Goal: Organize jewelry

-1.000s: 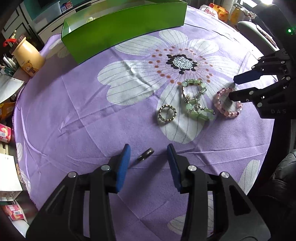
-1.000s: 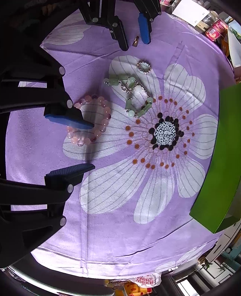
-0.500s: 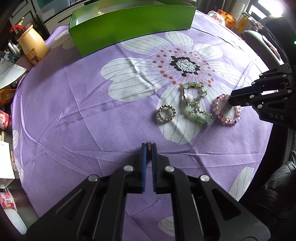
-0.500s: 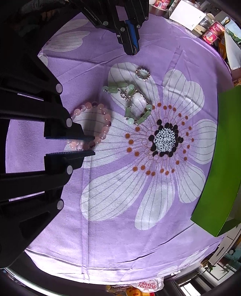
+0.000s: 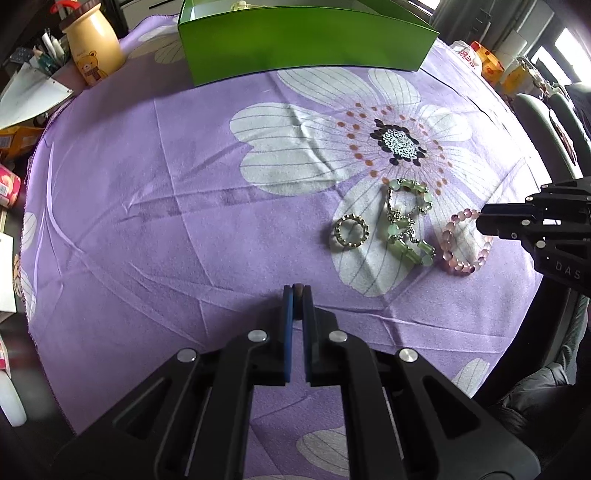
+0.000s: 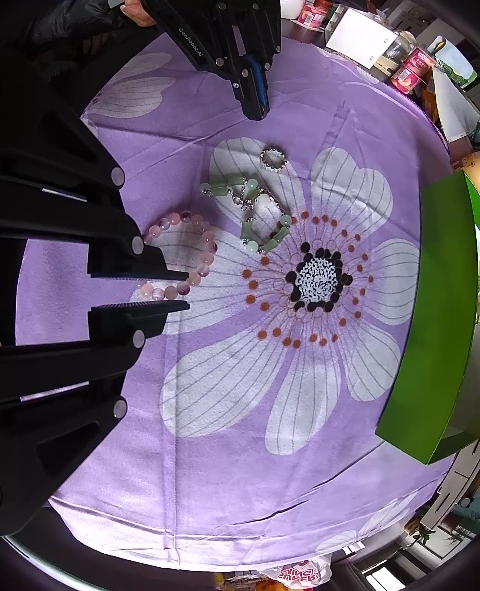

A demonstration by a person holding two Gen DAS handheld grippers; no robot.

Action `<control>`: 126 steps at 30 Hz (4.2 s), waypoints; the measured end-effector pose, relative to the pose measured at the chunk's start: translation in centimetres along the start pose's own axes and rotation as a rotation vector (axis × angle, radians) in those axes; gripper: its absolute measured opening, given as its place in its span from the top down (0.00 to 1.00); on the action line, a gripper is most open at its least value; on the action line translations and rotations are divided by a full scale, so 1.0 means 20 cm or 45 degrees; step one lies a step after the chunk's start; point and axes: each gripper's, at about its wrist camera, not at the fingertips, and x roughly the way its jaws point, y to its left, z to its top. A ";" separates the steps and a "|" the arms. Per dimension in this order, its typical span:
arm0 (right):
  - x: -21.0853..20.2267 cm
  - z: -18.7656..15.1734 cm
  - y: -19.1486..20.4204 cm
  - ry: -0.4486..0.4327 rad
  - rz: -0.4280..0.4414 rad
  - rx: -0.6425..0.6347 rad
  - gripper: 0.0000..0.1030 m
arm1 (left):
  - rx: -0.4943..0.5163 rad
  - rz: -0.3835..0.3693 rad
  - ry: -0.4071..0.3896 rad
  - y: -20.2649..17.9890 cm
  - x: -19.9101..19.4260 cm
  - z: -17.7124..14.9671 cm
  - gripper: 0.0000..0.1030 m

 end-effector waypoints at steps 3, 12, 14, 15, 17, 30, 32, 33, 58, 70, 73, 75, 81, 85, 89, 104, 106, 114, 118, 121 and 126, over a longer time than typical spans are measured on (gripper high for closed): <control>-0.04 0.01 0.00 -0.014 0.002 -0.006 0.91 | -0.030 -0.003 -0.001 0.02 -0.02 0.00 0.96; -0.22 0.03 0.06 -0.093 -0.004 -0.054 0.98 | -0.126 -0.022 -0.042 0.08 -0.16 0.06 0.96; -0.26 0.04 0.06 -0.114 -0.019 -0.065 0.98 | -0.141 -0.013 -0.054 0.08 -0.19 0.08 0.96; -0.27 0.04 0.07 -0.120 -0.022 -0.067 0.98 | -0.144 -0.012 -0.060 0.09 -0.21 0.09 0.96; -0.28 0.04 0.06 -0.125 -0.024 -0.068 0.98 | -0.146 -0.010 -0.068 0.08 -0.23 0.10 0.96; -0.08 0.07 0.01 -0.024 -0.131 -0.019 0.45 | -0.013 0.098 0.030 -0.04 -0.08 0.04 0.92; -0.07 0.07 -0.01 -0.017 -0.126 -0.007 0.44 | -0.003 0.119 0.031 -0.05 -0.07 0.04 0.84; -0.06 0.07 -0.01 -0.007 -0.127 0.000 0.40 | 0.000 0.141 0.032 -0.05 -0.07 0.04 0.78; 0.04 0.06 -0.08 0.084 0.127 0.133 0.98 | -0.101 0.119 0.064 -0.01 0.03 0.02 0.92; 0.00 0.05 -0.09 0.063 0.139 0.120 1.00 | -0.169 0.075 0.062 0.05 0.03 0.02 0.94; 0.04 0.08 -0.09 0.055 0.101 0.092 1.00 | -0.164 0.083 0.063 0.06 0.02 0.02 0.94; 0.07 0.09 -0.09 0.074 0.112 0.122 0.98 | -0.151 0.089 0.068 0.06 0.01 0.01 0.94; 0.08 0.12 -0.01 0.015 0.025 0.090 0.26 | -0.130 0.103 0.061 0.05 0.02 0.02 0.75; 0.15 0.12 0.02 0.065 0.024 0.099 0.32 | -0.118 0.115 0.058 0.02 0.03 0.03 0.75; 0.13 0.12 0.05 0.041 0.073 0.113 0.65 | -0.133 0.129 0.058 0.01 0.05 0.05 0.86; 0.10 0.08 0.09 0.042 -0.006 0.030 0.93 | -0.215 0.070 0.041 0.02 0.02 0.07 0.95; 0.06 0.07 0.10 0.028 -0.011 0.021 0.93 | -0.218 0.058 0.024 0.02 -0.02 0.08 0.95; -0.09 0.09 0.12 -0.025 -0.008 -0.022 0.93 | -0.246 0.027 -0.010 0.03 -0.13 0.13 0.95; -0.20 0.09 0.11 -0.066 -0.025 -0.045 0.93 | -0.256 0.025 -0.034 0.02 -0.19 0.17 0.95; -0.27 0.12 0.10 -0.094 -0.042 -0.061 0.93 | -0.260 0.027 -0.050 0.03 -0.24 0.20 0.95; -0.42 0.18 0.07 -0.142 -0.051 -0.073 0.93 | -0.254 0.029 -0.089 0.03 -0.34 0.29 0.95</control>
